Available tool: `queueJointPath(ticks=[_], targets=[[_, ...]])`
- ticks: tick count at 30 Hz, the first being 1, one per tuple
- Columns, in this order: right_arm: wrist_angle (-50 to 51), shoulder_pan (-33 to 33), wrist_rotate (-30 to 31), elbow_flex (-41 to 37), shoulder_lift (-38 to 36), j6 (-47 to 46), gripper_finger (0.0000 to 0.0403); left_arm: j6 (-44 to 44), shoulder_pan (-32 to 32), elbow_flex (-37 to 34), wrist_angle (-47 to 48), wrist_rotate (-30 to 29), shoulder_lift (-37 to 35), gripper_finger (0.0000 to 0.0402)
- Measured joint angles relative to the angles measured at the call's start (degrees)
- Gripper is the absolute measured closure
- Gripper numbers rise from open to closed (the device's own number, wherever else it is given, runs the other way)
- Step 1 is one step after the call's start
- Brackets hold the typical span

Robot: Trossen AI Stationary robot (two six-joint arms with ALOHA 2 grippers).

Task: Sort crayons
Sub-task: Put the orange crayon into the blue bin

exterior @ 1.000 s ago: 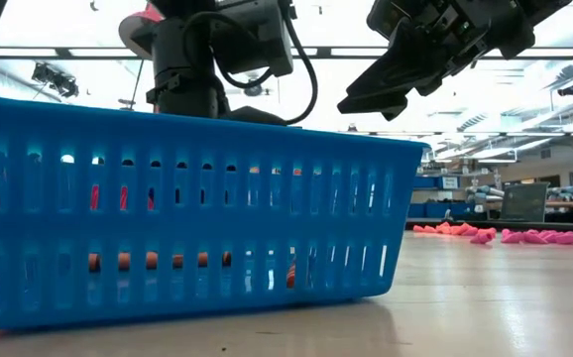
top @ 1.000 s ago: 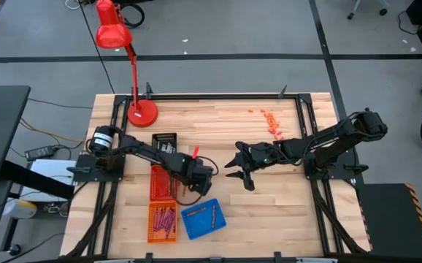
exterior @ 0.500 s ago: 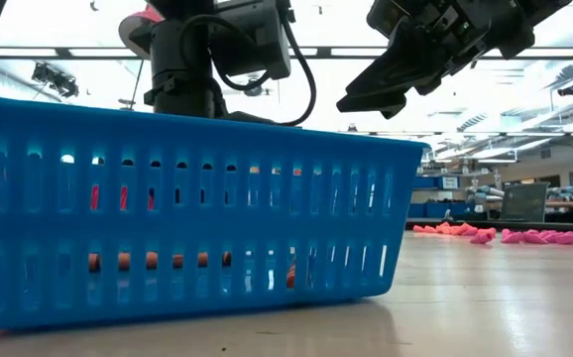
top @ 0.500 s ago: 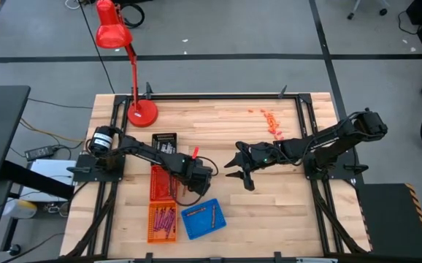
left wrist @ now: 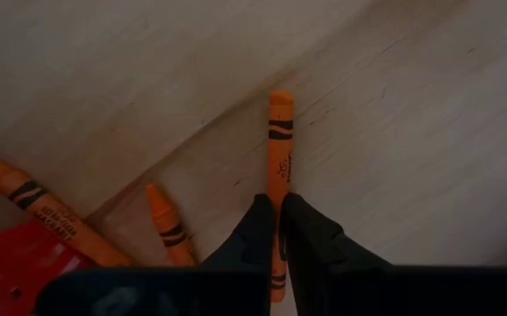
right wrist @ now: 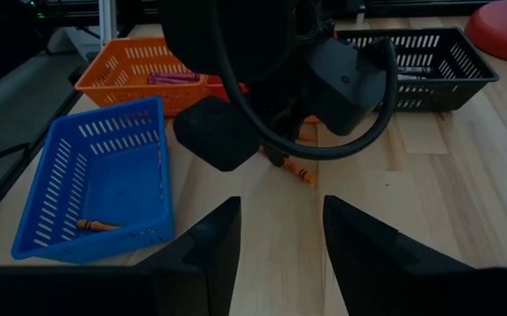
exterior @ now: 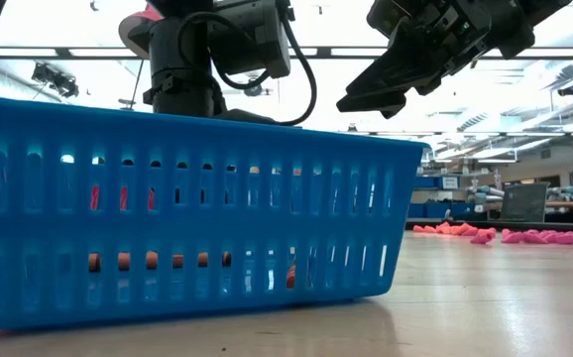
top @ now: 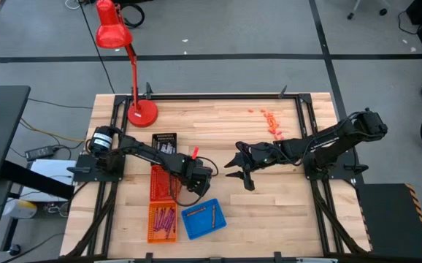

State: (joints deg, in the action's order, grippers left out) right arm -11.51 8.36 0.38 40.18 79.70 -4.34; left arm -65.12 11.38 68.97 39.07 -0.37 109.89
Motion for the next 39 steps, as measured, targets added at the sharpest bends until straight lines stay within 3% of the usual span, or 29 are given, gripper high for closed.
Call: queueJointPath(ticks=[16, 24, 33, 39], targets=[[0.03, 0.0, 0.0, 0.0, 0.0, -0.17, 0.0237, -1.6, 0.71, -0.17, -1.6, 0.11, -4.48, 0.0381], [0.14, 0.0, 0.0, 0.0, 0.0, -0.17, 0.0237, -3.28, 2.22, -0.11, -2.91, -0.05, -10.53, 0.0381], [0.05, 0.0, 0.15, 0.0, 0.0, 0.0, 0.0237, 6.38, 8.18, 0.06, -21.45, -0.16, -15.2, 0.0381], [-0.39, 0.0, 0.22, 0.0, 0.0, 0.09, 0.0237, 6.14, 13.13, -0.07, -23.36, 0.31, -11.91, 0.0381]])
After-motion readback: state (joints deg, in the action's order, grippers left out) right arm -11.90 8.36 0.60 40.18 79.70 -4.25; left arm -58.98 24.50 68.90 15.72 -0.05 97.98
